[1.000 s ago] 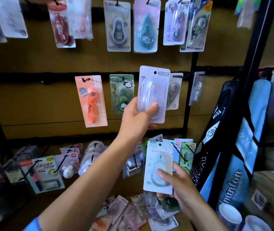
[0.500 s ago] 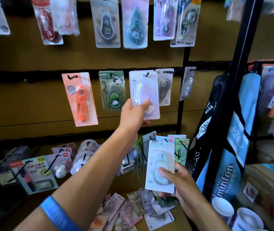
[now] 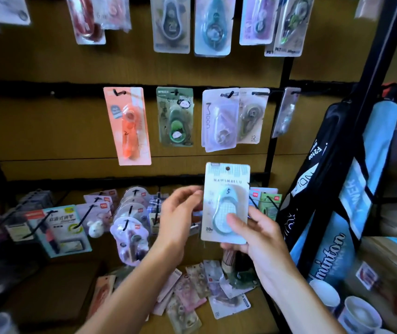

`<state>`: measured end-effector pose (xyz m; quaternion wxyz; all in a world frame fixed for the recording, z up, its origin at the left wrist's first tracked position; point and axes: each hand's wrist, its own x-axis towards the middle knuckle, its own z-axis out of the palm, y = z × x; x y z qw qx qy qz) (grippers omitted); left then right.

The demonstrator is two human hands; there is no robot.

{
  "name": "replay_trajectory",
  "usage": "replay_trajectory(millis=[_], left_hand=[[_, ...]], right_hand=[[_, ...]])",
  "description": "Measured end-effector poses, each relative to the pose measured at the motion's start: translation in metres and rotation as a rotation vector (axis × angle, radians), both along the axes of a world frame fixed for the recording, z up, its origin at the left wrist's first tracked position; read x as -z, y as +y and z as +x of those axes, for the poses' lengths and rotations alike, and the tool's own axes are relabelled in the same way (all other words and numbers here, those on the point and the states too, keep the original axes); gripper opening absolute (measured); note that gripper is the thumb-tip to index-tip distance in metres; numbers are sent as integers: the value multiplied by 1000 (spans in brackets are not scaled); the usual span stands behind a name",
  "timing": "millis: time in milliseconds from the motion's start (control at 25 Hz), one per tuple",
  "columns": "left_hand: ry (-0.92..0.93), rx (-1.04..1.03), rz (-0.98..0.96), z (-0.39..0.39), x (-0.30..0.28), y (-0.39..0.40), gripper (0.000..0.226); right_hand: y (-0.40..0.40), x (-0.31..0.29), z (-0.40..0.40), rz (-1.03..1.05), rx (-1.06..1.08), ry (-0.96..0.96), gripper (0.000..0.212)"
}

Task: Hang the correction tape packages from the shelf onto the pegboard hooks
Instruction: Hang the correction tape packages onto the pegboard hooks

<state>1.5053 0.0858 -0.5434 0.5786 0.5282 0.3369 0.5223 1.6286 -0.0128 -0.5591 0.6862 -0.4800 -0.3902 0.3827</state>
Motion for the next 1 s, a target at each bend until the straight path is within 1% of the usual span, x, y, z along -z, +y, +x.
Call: replay_trajectory(millis=[80,120,160,240,320,360,440,520,640,760,880,920,1000], left_hand=[[-93,190,-27,-14,11,-11,28],[-135,242,-24,-21,12,-14,32],[-151,261,-4,-28,13,-14,33],[-91,256,61,-38,13,-13,26],[-41,224,95,-50,9,-8,29],[-52,185,100,-58,5,-5,30],[-145,31,104,-85,-13,7,26],[-237,-137,150,-121,-36,24,23],[-224,-269,191,-171,-67,48,20],[-134,-274,178,-194,-82,64,18],[-19,-264,241,-196,-80,67,14],[-8,-250,262,-196,-76,65,14],[-50,-193,320,-196,-68,62,15]], right_hand=[[8,-6,-14,12,-13,46,29],[11,-8,-20,12,-22,64,24],[15,-11,-26,9,-29,65,20],[19,-14,-35,3,-55,27,21],[24,-15,-45,-9,-105,-34,26],[27,-15,-50,-20,-125,-62,27],[34,-14,-60,-40,-146,-104,25],[38,-11,-66,-70,-165,-121,22],[40,-2,-73,-125,-187,-105,20],[43,7,-80,-179,-198,-111,18],[45,12,-82,-211,-205,-117,15],[45,14,-82,-223,-206,-117,14],[46,17,-81,-244,-206,-119,13]])
